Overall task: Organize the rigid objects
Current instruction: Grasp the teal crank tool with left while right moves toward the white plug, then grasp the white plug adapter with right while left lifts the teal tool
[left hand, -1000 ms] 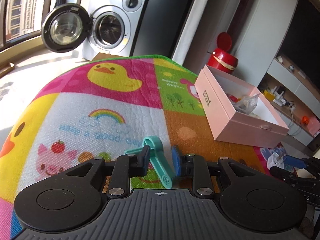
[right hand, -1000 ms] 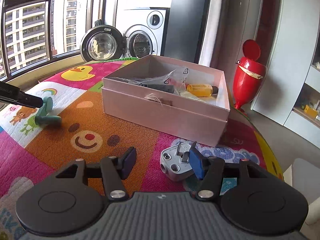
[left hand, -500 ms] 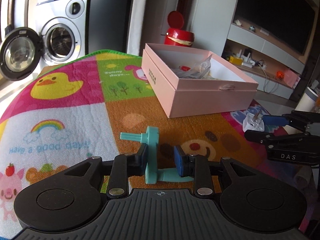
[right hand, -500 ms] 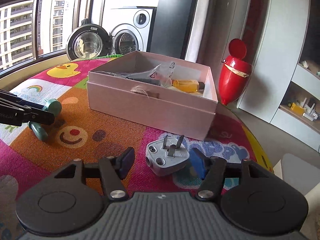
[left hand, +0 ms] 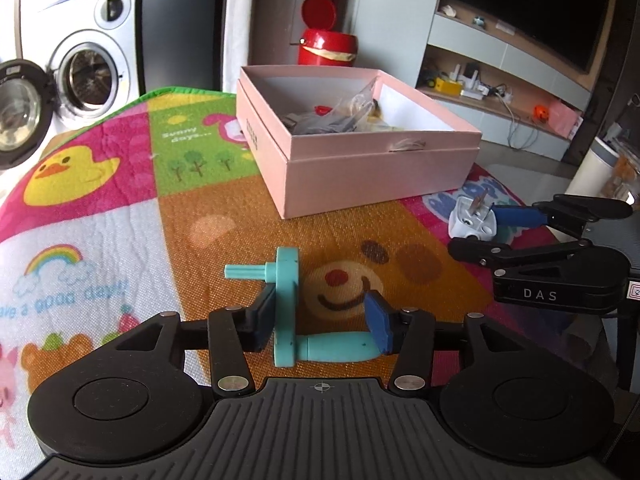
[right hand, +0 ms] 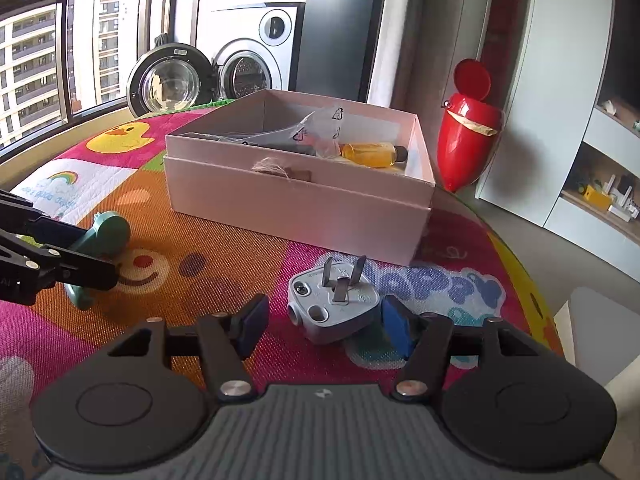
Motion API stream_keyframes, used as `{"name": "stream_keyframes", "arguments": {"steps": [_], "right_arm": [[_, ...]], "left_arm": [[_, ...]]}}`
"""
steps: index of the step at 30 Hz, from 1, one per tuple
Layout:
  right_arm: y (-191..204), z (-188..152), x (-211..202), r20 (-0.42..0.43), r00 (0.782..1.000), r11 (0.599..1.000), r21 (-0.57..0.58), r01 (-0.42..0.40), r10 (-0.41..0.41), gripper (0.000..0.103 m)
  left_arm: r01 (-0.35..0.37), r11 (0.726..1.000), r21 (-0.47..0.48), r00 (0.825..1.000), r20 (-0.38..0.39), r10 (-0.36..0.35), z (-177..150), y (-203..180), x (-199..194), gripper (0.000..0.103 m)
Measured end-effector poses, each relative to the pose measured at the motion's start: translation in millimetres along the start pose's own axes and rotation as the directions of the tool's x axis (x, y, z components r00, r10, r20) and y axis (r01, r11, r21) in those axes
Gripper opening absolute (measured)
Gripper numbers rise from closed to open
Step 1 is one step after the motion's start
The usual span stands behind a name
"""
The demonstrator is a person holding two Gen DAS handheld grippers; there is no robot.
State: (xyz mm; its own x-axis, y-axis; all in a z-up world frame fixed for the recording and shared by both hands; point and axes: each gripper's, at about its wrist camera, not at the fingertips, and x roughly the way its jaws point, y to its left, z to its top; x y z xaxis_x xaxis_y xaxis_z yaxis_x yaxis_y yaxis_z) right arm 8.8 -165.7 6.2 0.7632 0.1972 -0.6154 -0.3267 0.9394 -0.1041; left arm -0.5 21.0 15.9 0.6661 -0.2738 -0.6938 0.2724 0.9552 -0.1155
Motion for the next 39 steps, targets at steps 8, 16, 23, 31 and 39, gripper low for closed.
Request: {"name": "stream_keyframes", "arguments": {"steps": [8,16,23,31,39], "right_arm": [[-2,0,1,-0.003,1.0,1.0,0.015,-0.007,0.007,0.064],[-5,-1,1,-0.004,1.0,0.999,0.04,-0.012,0.012,0.064],[-8,-2,1,-0.005,1.0,0.998,0.059,-0.014,0.015,0.065],[-7,-2,1,-0.009,1.0,0.998,0.063,-0.013,0.014,0.065],[-9,-2,2,-0.014,1.0,0.998,0.069,-0.007,0.008,0.067]], "left_arm": [[0.067,0.998,-0.018,0.998,-0.007,-0.068,1,-5,3,0.075],[-0.054,0.999,0.001,0.991,0.12,0.054,0,3,-24,0.068],[-0.065,0.998,-0.017,0.996,0.055,0.066,8,20,0,0.068],[-0.069,0.997,-0.046,0.996,0.053,0.072,5,20,14,0.054],[-0.097,0.994,-0.05,0.992,0.08,0.1,0,16,13,0.05]]}}
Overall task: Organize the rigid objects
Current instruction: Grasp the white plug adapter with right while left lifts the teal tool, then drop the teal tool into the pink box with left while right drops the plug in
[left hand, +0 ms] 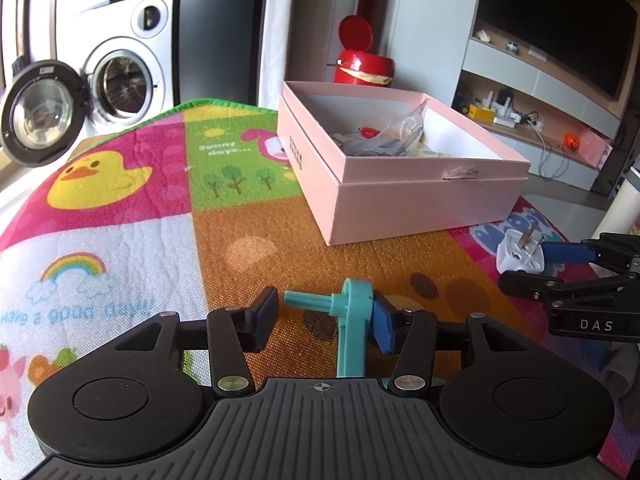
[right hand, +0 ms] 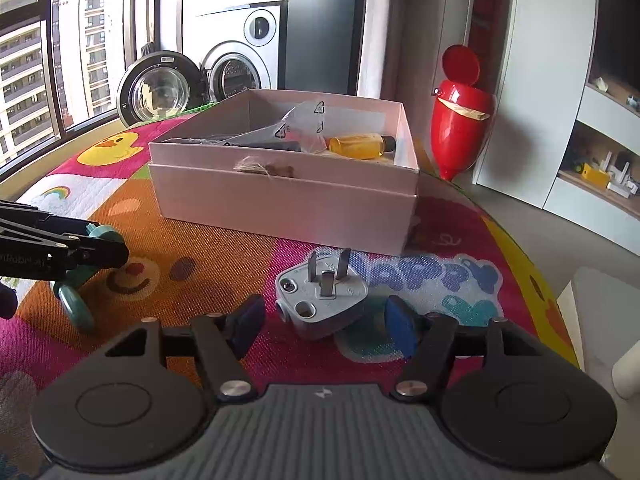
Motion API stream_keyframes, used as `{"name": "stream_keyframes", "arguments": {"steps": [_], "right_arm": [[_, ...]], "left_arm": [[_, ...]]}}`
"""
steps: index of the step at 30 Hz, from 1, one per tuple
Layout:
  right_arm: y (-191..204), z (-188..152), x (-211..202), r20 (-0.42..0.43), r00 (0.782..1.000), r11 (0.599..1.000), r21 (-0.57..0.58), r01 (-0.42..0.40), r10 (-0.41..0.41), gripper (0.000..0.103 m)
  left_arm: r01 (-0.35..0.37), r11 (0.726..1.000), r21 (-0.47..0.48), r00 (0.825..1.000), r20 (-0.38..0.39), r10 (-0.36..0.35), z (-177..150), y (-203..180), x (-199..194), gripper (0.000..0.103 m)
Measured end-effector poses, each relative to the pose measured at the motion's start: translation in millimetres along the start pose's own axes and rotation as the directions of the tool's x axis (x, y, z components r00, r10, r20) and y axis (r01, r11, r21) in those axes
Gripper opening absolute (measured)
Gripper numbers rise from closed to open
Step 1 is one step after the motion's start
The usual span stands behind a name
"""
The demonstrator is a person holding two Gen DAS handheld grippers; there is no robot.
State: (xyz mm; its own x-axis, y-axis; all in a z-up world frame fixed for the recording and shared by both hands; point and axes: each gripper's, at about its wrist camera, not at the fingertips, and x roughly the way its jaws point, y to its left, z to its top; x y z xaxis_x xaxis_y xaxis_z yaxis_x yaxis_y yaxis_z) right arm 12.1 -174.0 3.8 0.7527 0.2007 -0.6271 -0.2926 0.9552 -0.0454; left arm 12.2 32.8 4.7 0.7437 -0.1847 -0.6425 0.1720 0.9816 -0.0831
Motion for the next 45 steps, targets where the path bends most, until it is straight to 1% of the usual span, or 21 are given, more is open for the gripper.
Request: {"name": "stream_keyframes", "arguments": {"steps": [3,7,9,10,11,16,19,21,23,24,26,28,29,31,33,35,39,41,43,44,45], "right_arm": [[-2,3,4,-0.011,1.0,1.0,0.011,-0.019,0.019,0.067],[-6,7,7,-0.017,0.999,0.999,0.029,-0.044,0.044,0.066],[-3,8,7,-0.01,0.999,0.999,0.004,-0.043,0.043,0.059],[-2,8,6,-0.008,0.999,0.999,-0.008,-0.042,0.042,0.051],[2,9,5,-0.004,0.999,0.999,-0.027,-0.035,0.035,0.05],[7,8,-11,-0.005,0.998,0.995,-0.081,-0.066,0.066,0.049],[9,12,-35,0.015,0.995,0.987,-0.126,-0.099,0.102,0.049],[12,24,-65,0.088,0.99,0.98,-0.177,-0.096,0.113,0.049],[10,44,-90,0.175,0.978,0.976,-0.203,-0.075,0.112,0.049],[7,61,-106,0.232,0.966,0.977,-0.205,-0.065,0.113,0.049],[0,92,-127,0.315,0.943,0.979,-0.2,-0.046,0.109,0.049],[-6,117,-136,0.371,0.924,0.98,-0.197,-0.023,0.096,0.049],[-9,132,-136,0.395,0.915,0.981,-0.192,-0.007,0.084,0.049],[-14,151,-128,0.394,0.916,0.985,-0.172,-0.003,0.071,0.049],[-19,166,-110,0.371,0.927,0.989,-0.147,-0.009,0.063,0.049],[-23,175,-81,0.324,0.945,0.991,-0.132,-0.005,0.048,0.049],[-32,173,-25,0.218,0.975,0.995,-0.097,-0.017,0.038,0.049],[-37,168,0,0.169,0.985,0.997,-0.062,-0.037,0.047,0.049],[-43,163,21,0.129,0.988,0.996,-0.037,-0.078,0.082,0.049],[-45,159,31,0.096,0.99,0.995,-0.027,-0.099,0.101,0.05],[-46,156,38,0.077,0.991,0.994,-0.014,-0.106,0.107,0.05]], "left_arm": [[-0.014,0.999,0.04,1.0,0.016,0.013,-3,-4,-2,0.048],[0.019,0.999,0.041,1.0,0.022,-0.02,-6,-3,-6,0.048],[0.034,0.998,0.054,0.999,0.021,-0.035,-8,-6,-10,0.048],[0.037,0.997,0.067,0.999,0.021,-0.038,-10,-9,-12,0.048],[0.042,0.995,0.085,0.999,0.022,-0.044,-12,-12,-16,0.048],[0.094,0.983,0.16,0.995,0.014,-0.098,-22,-26,-39,0.048],[0.145,0.977,0.156,0.988,0.023,-0.151,-20,-30,-59,0.048],[0.181,0.972,0.151,0.98,0.057,-0.191,-5,-31,-74,0.048],[0.178,0.969,0.171,0.971,0.132,-0.202,19,-30,-92,0.048],[0.162,0.969,0.188,0.96,0.196,-0.199,40,-31,-105,0.048],[0.134,0.972,0.193,0.938,0.293,-0.187,78,-29,-120,0.048],[0.126,0.977,0.171,0.918,0.353,-0.18,117,-24,-123,0.048],[0.132,0.981,0.142,0.912,0.37,-0.176,137,-21,-118,0.048],[0.142,0.987,0.069,0.913,0.377,-0.158,169,-15,-100,0.048],[0.155,0.988,0.028,0.917,0.369,-0.154,192,-13,-73,0.048],[0.158,0.987,0.008,0.929,0.338,-0.151,206,-13,-42,0.048],[0.14,0.99,-0.014,0.963,0.233,-0.133,212,-14,24,0.048],[0.13,0.991,-0.044,0.979,0.164,-0.121,208,-10,56,0.048],[0.13,0.989,-0.075,0.989,0.077,-0.125,203,-5,86,0.048],[0.134,0.987,-0.087,0.99,0.048,-0.13,198,-1,99,0.049],[0.135,0.987,-0.09,0.991,0.037,-0.132,194,2,108,0.051]]}}
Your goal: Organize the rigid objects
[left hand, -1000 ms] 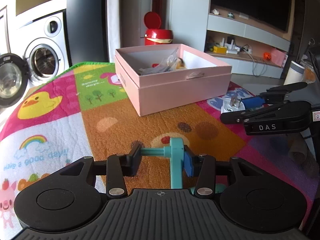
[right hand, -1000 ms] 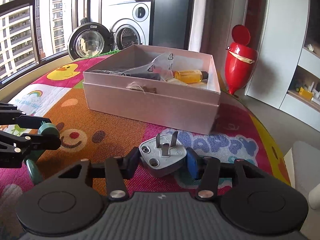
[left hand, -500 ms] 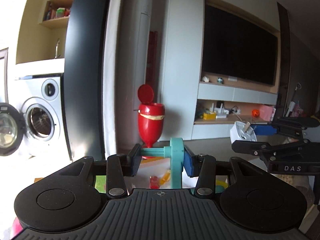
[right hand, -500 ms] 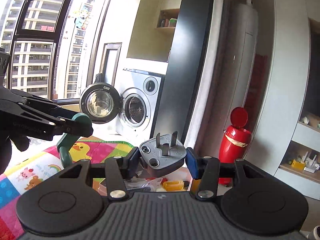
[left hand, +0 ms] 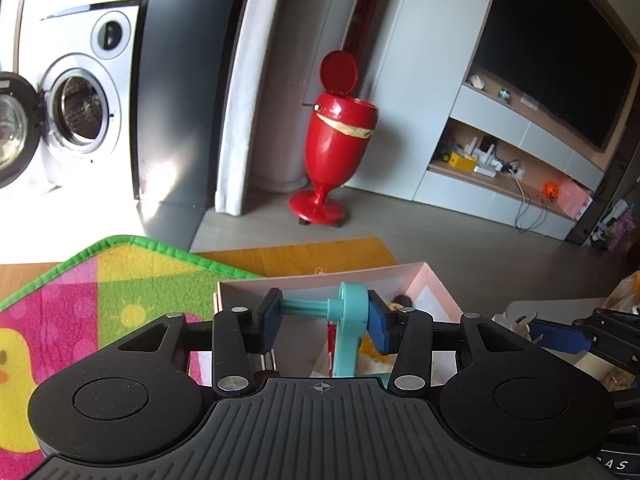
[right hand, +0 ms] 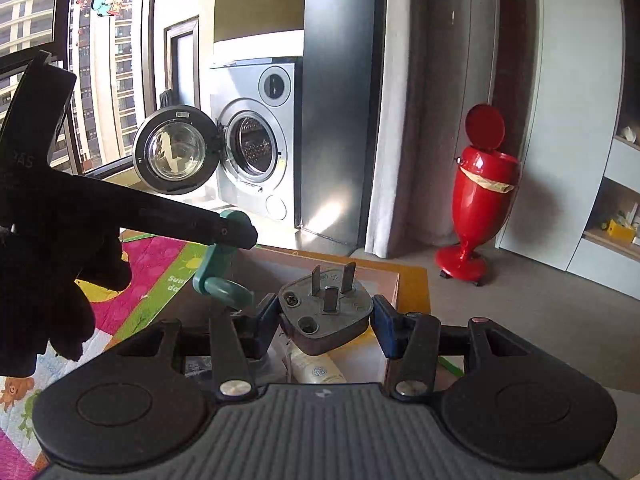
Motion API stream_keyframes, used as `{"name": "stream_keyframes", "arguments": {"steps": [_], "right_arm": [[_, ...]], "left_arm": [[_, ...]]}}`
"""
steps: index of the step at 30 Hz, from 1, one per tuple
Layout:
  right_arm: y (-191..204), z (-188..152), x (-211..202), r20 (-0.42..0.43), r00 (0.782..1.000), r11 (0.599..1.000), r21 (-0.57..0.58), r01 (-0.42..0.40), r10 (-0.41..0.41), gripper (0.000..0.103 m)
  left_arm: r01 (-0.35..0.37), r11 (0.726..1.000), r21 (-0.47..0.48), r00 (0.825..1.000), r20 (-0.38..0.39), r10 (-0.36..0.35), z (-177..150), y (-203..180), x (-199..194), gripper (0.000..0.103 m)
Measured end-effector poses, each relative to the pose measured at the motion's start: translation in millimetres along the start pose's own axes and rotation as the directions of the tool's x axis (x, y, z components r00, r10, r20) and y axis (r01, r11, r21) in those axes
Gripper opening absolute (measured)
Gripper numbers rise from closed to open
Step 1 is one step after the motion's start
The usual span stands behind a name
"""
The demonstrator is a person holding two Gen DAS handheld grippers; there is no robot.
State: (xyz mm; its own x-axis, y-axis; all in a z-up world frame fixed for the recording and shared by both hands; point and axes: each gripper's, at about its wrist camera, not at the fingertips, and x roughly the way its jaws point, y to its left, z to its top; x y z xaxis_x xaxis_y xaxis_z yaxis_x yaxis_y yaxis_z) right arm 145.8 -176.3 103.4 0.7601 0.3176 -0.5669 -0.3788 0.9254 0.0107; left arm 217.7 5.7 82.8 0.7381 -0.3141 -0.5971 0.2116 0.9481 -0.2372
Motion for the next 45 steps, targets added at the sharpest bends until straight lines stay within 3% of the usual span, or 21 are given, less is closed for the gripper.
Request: {"name": "stream_keyframes", "arguments": {"steps": [5,12,17,22,27,30,33,37,38,39,42,43,45], "right_arm": [[-2,-20,5,-0.019,0.999,0.999,0.022,0.026,-0.026,0.06],[16,-43,-27,0.017,0.992,0.991,-0.03,0.127,-0.126,0.062],[39,-69,-56,0.044,0.985,0.982,-0.082,0.17,-0.167,0.068],[55,-87,-73,0.033,0.988,0.98,-0.121,0.156,-0.153,0.068],[52,-103,-87,0.008,0.995,0.993,-0.061,0.1,-0.1,0.068],[51,-119,-83,-0.045,0.992,0.993,-0.007,0.118,-0.118,0.068],[52,-133,-72,-0.102,0.986,0.99,0.048,0.135,-0.13,0.069],[54,-141,-45,-0.194,0.969,0.979,0.102,0.177,-0.155,0.07],[56,-142,-42,-0.184,0.968,0.977,0.1,0.19,-0.169,0.075],[59,-143,-40,-0.167,0.965,0.971,0.089,0.221,-0.204,0.079],[59,-147,-34,-0.161,0.949,0.95,0.111,0.291,-0.271,0.097],[57,-148,-34,-0.166,0.947,0.946,0.131,0.297,-0.274,0.102],[47,-149,-33,-0.178,0.954,0.943,0.187,0.274,-0.242,0.103]], "left_arm": [[-0.002,1.0,0.008,1.0,0.021,0.002,-13,13,-1,0.05],[-0.018,0.995,0.093,0.991,0.135,0.006,-30,-1,-61,0.05],[-0.024,0.993,0.115,0.986,0.164,0.005,-58,-7,-103,0.05],[-0.043,0.998,0.034,0.991,0.129,0.038,-70,-6,-111,0.05],[-0.058,0.995,-0.076,0.994,0.092,0.065,-90,12,-116,0.044],[-0.084,0.996,0.005,0.995,0.056,0.083,-122,1,-131,0.044],[-0.164,0.98,0.109,0.986,0.007,0.164,-157,-17,-140,0.044],[-0.215,0.971,0.106,0.974,-0.049,0.221,-185,-25,-132,0.044],[-0.213,0.972,0.098,0.974,-0.063,0.219,-189,-26,-127,0.044],[-0.208,0.974,0.089,0.973,-0.081,0.215,-193,-27,-121,0.046],[-0.218,0.969,0.113,0.975,-0.027,0.222,-204,-41,-116,0.061],[-0.213,0.971,0.11,0.976,-0.02,0.217,-206,-44,-115,0.071],[-0.216,0.97,0.114,0.976,-0.004,0.217,-207,-48,-112,0.077]]}}
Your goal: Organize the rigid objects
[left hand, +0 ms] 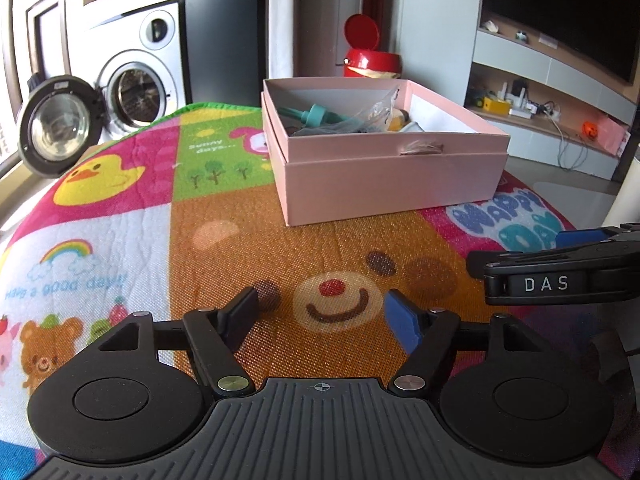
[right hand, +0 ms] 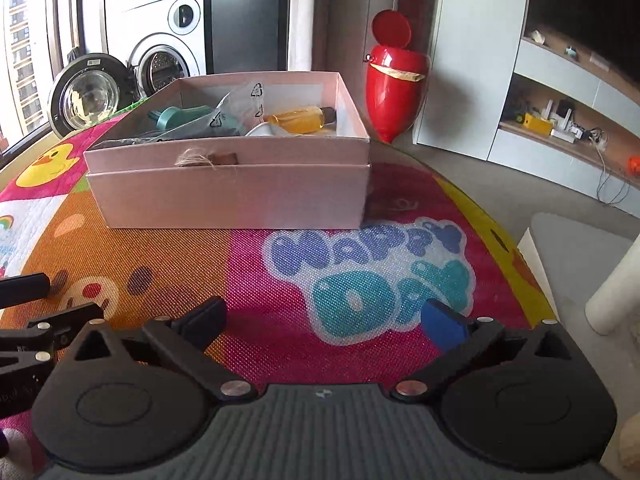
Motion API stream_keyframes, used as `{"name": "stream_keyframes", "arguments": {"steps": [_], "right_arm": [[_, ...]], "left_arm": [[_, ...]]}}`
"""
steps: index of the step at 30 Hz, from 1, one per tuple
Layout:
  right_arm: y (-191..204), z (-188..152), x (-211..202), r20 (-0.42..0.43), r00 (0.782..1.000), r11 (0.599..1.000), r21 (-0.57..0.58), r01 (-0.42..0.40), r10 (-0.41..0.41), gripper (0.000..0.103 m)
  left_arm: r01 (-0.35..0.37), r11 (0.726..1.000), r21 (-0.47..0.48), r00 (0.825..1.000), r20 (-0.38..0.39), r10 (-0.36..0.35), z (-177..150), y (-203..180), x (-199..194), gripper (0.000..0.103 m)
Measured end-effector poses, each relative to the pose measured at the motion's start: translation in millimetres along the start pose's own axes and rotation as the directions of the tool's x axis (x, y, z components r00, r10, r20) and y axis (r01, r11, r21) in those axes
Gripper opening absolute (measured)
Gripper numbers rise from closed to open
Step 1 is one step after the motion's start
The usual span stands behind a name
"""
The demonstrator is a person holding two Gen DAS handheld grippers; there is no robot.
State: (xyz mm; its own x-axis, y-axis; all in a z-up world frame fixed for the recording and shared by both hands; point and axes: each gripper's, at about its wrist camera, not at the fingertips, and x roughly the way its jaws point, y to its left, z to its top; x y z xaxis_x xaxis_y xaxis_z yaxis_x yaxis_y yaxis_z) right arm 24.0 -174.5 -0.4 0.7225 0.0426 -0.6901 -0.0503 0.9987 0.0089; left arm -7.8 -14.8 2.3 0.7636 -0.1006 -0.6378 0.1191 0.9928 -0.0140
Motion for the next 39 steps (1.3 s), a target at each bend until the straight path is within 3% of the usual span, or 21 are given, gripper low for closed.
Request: {"name": "stream_keyframes", "arguments": {"steps": [4,10,39], "right_arm": [[-1,-8,-2,0.053,0.999,1.0,-0.023,-0.011,0.012,0.103],[-3,-9,-2,0.068,0.998,1.0,-0.022,-0.011,0.013,0.103],[-1,-9,-3,0.07,0.997,1.0,-0.018,-0.014,0.015,0.103]], "left_arm": [[-0.03,0.998,-0.055,0.999,0.035,0.032,1,-1,3,0.077],[-0.083,0.994,-0.073,0.996,0.034,0.086,7,-3,11,0.077],[-0.095,0.993,-0.07,0.995,0.036,0.098,6,-5,13,0.079]]}}
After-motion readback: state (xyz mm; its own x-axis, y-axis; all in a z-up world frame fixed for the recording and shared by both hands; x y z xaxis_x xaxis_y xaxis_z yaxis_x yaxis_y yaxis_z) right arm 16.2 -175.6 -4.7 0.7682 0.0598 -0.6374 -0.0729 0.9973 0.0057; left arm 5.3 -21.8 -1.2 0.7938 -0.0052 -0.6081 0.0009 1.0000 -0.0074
